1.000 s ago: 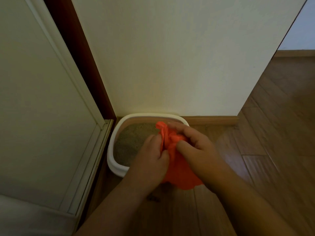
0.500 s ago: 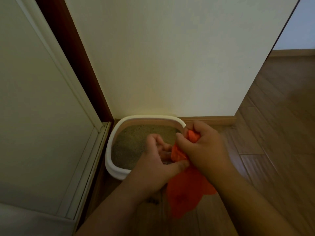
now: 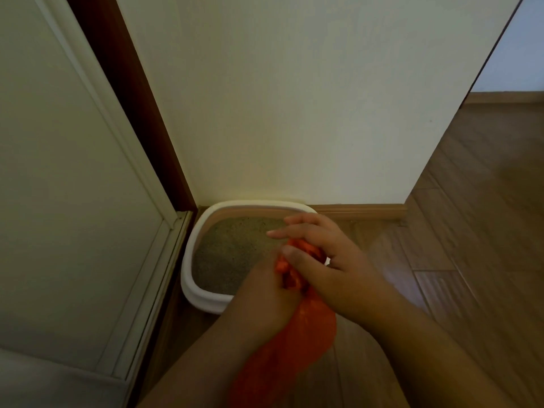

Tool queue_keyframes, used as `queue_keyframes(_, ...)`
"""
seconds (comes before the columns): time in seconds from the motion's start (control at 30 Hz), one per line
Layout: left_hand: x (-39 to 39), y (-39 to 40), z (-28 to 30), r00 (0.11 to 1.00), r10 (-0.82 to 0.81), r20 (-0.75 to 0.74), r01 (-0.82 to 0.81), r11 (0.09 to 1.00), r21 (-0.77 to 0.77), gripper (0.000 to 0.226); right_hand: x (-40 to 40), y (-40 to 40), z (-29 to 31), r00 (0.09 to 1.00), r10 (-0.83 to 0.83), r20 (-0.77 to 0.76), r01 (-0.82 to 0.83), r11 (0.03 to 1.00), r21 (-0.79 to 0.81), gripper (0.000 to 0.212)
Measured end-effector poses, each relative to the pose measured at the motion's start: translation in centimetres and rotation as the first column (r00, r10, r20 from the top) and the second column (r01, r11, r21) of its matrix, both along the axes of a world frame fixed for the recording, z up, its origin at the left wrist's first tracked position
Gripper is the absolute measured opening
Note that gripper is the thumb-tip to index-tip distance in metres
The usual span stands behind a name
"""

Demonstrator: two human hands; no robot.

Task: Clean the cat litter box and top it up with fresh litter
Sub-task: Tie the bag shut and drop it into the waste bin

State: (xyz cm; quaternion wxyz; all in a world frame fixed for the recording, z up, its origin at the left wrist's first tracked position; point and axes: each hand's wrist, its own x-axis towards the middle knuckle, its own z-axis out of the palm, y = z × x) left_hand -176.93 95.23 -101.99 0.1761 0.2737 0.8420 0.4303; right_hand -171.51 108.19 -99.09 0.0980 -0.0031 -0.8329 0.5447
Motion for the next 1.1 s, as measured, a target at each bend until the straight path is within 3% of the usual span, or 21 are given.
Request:
queue_keyframes(0.13,-0.4,-0.1,0.0,0.995,0.101,0.008,-0.101,0.995,0.002,0.015,-0.4,0.1,-1.1,0.992,-0.013,0.127,-0.008,0.986,0.167,0.042)
queue_keyframes(0.27,-0.1,-0.9,0.3,0.984,0.141,0.113,-0.153,0.982,0.113,0.039,-0.4,0.5,-1.0,0.991,-0.101,0.088,0.08,0.973,0.216,0.028)
queue_keyframes(0.37,-0.4,-1.2,0.1,0.982,0.08,0.17,-0.101,0.988,0.12,0.054,-0.3,0.8,-0.9,0.978,-0.176,0.112,0.175,0.984,0.022,0.017)
queue_keyframes(0.53,-1.2,-2.1,-0.9,0.927,-0.041,0.373,0.029,0.999,0.039,0.095,-0.4,1.0,-0.8,0.953,-0.246,0.176,0.287,0.921,-0.263,0.029)
queue_keyframes(0.6,-1.2,-2.2,-1.1,0.922,-0.075,0.379,0.08,0.997,0.003,0.104,-0.5,1.1,-0.8,0.951,-0.242,0.192,0.296,0.888,-0.352,0.031)
queue_keyframes(0.67,-1.3,-2.1,-1.2,0.956,-0.018,0.294,0.028,0.999,-0.029,0.089,-0.6,1.1,-0.9,0.947,-0.246,0.204,0.312,0.856,-0.413,0.033)
queue_keyframes(0.73,-1.5,-1.9,-1.2,0.977,0.036,0.211,-0.025,0.998,-0.055,0.061,-0.7,1.1,-1.3,0.942,-0.289,0.168,0.331,0.881,-0.338,0.04)
queue_keyframes(0.83,-1.1,-1.5,-1.0,0.989,0.08,0.121,-0.075,0.996,-0.053,0.039,-0.9,1.0,-2.2,0.952,-0.302,0.039,0.298,0.95,0.09,0.048)
queue_keyframes(0.93,-0.4,-1.1,-1.0,0.993,0.115,0.026,-0.115,0.993,-0.029,0.031,-1.1,0.9,-3.4,0.964,-0.266,-0.018,0.253,0.891,0.378,0.047)
queue_keyframes(1.0,-0.3,-1.0,-0.9,0.992,0.124,0.001,-0.124,0.992,-0.009,0.03,-1.2,0.6,-3.4,0.968,-0.247,0.044,0.217,0.914,0.343,0.042)
queue_keyframes(1.1,-0.1,-1.2,-0.6,0.994,0.111,0.008,-0.111,0.994,0.016,0.031,-0.9,0.2,-2.3,0.965,-0.117,0.235,0.112,0.993,0.035,0.024)
